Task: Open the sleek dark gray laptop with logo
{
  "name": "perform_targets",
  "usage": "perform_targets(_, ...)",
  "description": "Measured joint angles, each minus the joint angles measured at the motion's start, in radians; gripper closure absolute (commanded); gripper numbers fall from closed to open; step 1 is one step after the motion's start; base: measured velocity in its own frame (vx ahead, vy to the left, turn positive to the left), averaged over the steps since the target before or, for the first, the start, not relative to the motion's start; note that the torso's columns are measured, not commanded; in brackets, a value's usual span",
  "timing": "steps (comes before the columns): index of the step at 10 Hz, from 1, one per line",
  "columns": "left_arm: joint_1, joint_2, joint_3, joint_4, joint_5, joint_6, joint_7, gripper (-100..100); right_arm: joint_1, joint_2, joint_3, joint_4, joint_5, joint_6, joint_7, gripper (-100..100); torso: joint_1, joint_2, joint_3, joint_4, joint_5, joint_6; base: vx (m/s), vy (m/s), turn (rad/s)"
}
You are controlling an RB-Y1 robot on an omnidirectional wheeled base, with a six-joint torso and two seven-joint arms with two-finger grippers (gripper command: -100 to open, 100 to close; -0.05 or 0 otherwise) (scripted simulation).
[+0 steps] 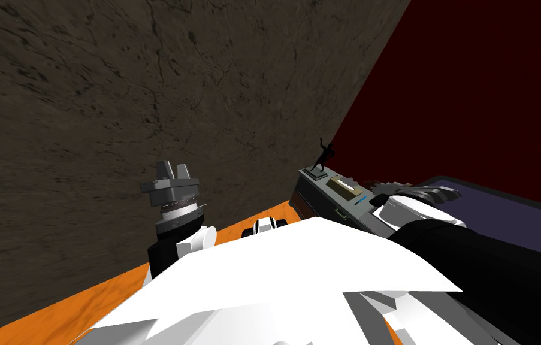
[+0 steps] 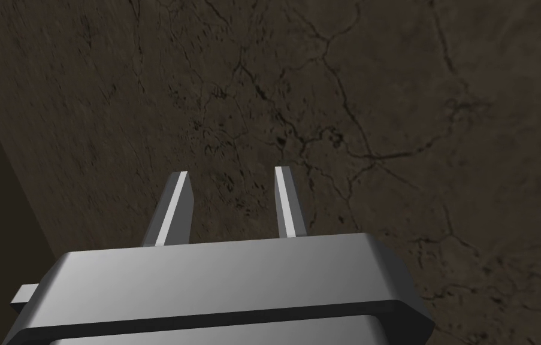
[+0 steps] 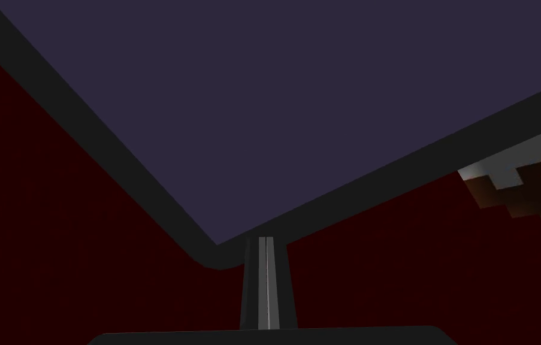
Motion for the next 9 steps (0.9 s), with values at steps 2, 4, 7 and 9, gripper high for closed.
perform_targets(2,0.000,0.000,0.000,0.000,0.000,0.000,0.000,0,-0.002,0.016,0.011,-0.005,0.052,0.017,-0.015,100,0.000,0.000,0.000,0.000,0.000,0.000,-0.009,-0.003,0.020)
perform_targets(4,0.000,0.000,0.000,0.000,0.000,0.000,0.000,0,-0.008,0.046,0.031,-0.011,0.112,0.042,-0.042,100,0.000,0.000,0.000,0.000,0.000,0.000,-0.010,-0.003,0.012)
perform_targets(7,0.000,0.000,0.000,0.000,0.000,0.000,0.000,0,-0.020,0.078,0.057,-0.020,0.195,0.076,-0.067,100,0.000,0.000,0.000,0.000,0.000,0.000,-0.013,-0.004,0.040)
perform_targets(9,0.000,0.000,0.000,0.000,0.000,0.000,0.000,0,-0.023,0.111,0.076,-0.036,0.253,0.109,-0.091,100,0.000,0.000,0.000,0.000,0.000,0.000,-0.011,-0.003,0.011)
